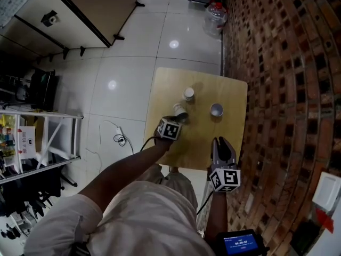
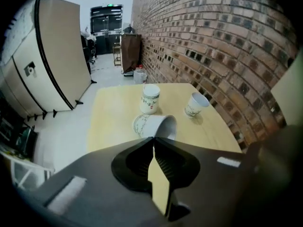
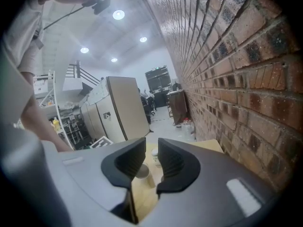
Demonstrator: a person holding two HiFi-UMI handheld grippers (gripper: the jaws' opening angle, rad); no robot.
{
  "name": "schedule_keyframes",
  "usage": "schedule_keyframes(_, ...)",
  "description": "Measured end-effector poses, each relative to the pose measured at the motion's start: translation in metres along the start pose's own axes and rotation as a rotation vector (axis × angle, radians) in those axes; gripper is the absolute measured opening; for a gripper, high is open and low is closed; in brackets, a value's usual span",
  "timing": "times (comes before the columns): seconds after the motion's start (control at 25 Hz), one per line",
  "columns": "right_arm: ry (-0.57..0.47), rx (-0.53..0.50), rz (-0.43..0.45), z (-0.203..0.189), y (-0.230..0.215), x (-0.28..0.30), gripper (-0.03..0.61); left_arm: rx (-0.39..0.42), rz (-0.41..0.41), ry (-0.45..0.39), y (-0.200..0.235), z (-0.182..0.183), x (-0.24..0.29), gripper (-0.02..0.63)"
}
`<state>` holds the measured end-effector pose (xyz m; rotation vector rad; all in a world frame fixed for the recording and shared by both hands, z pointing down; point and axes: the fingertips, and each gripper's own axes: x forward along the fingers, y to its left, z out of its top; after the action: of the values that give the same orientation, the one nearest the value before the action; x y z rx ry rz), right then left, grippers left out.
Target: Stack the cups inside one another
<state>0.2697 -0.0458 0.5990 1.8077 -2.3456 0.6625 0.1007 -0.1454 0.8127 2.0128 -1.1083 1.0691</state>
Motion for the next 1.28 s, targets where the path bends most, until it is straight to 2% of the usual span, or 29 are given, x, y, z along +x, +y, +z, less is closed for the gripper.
schedule_keyframes(0.12,-0.006,-0.003,0.006,0.0,0.003,-0.003,0.074,-0.122,-0.065,0.053,-0.006,-0.018,-0.019,0.033)
schedule_keyframes(0.24,-0.013,-0.004,0.012,0.001,0.004,-0.006,0.074,-0.29,-0.168,0.107,-0.022,-0.036,-0.039,0.032)
schedule_keyframes(0.44,-0.044,-0.003,0.029,0.01,0.008,-0.009,0.074,-0.561,-0.291,0.118,-0.026,-0.054,-0.054,0.032)
schedule_keyframes(0.56,-0.054,-0.008,0.038,0.013,0.011,-0.01,0.072,-0.674,-0.334,0.151,-0.023,-0.074,-0.05,0.032)
schedule_keyframes(0.76,-0.055,-0.011,0.051,0.012,0.018,-0.013,0.072,-0.734,-0.376,0.219,-0.029,-0.104,-0.045,0.032)
schedule_keyframes(1.0,-0.026,-0.01,0.07,-0.002,0.025,-0.016,0.072,-0.726,-0.4,0.278,-0.039,-0.122,-0.036,0.032)
schedule_keyframes(1.28,-0.005,-0.011,0.073,-0.013,0.024,-0.019,0.072,-0.783,-0.445,0.352,-0.049,-0.139,-0.026,0.032)
